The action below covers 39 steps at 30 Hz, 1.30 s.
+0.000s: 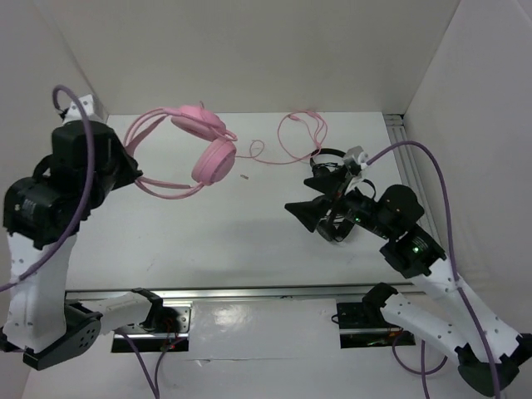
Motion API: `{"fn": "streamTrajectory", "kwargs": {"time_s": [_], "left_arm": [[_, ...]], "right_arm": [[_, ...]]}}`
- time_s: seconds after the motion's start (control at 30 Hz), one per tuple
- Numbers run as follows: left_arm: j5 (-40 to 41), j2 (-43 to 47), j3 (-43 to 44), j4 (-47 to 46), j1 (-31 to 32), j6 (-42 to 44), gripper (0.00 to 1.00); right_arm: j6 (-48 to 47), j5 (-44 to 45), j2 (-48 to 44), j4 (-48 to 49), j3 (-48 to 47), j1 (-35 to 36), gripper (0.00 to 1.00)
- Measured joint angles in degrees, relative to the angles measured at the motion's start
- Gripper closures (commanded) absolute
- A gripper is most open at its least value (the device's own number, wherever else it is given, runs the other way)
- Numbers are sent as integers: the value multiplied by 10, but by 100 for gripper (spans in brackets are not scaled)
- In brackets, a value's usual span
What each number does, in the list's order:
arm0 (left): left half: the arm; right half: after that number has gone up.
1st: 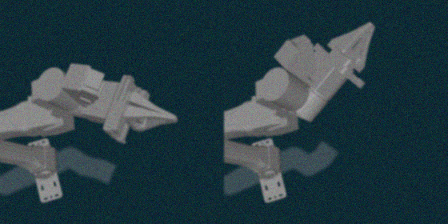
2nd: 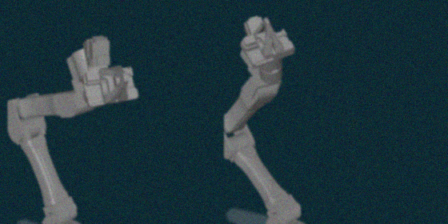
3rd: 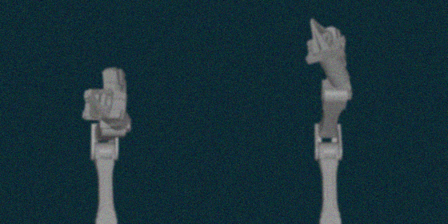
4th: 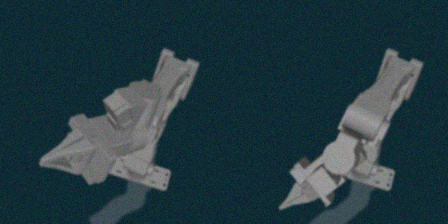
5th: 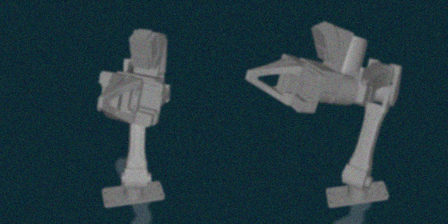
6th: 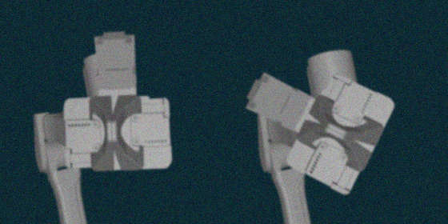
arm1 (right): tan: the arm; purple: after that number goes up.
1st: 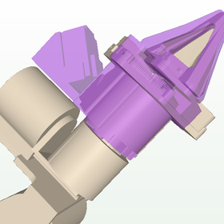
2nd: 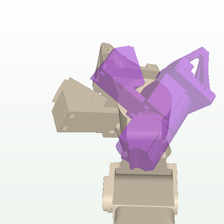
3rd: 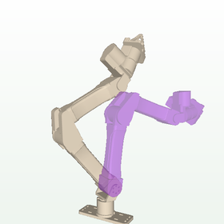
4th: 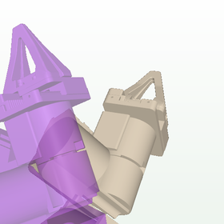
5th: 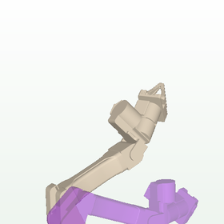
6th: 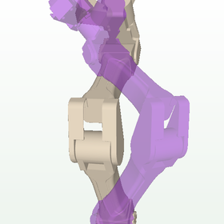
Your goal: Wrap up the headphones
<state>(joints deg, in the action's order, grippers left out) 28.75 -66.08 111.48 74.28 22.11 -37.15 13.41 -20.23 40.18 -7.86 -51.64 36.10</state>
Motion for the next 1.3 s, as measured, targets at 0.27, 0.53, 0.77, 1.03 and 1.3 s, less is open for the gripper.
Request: {"fn": "streamTrajectory", "kwargs": {"time_s": [0.27, 0.53, 0.77, 1.03, 1.3], "left_arm": [[-104, 38, 66, 50, -6, 35, 100], [-213, 28, 49, 64, -6, 43, 100], [-247, 24, 44, 62, -6, 42, 100], [-266, 24, 44, 48, -6, 41, 100], [-240, 25, 13, 40, -6, 43, 100]], "right_arm": [[-14, -55, 167, 195, 52, -1, 0], [1, -136, 283, 352, 49, -1, 2], [55, -195, 388, 469, 38, 1, 8], [82, -210, 463, 542, -7, 10, 55], [52, -168, 464, 507, -24, 10, 100]]}}
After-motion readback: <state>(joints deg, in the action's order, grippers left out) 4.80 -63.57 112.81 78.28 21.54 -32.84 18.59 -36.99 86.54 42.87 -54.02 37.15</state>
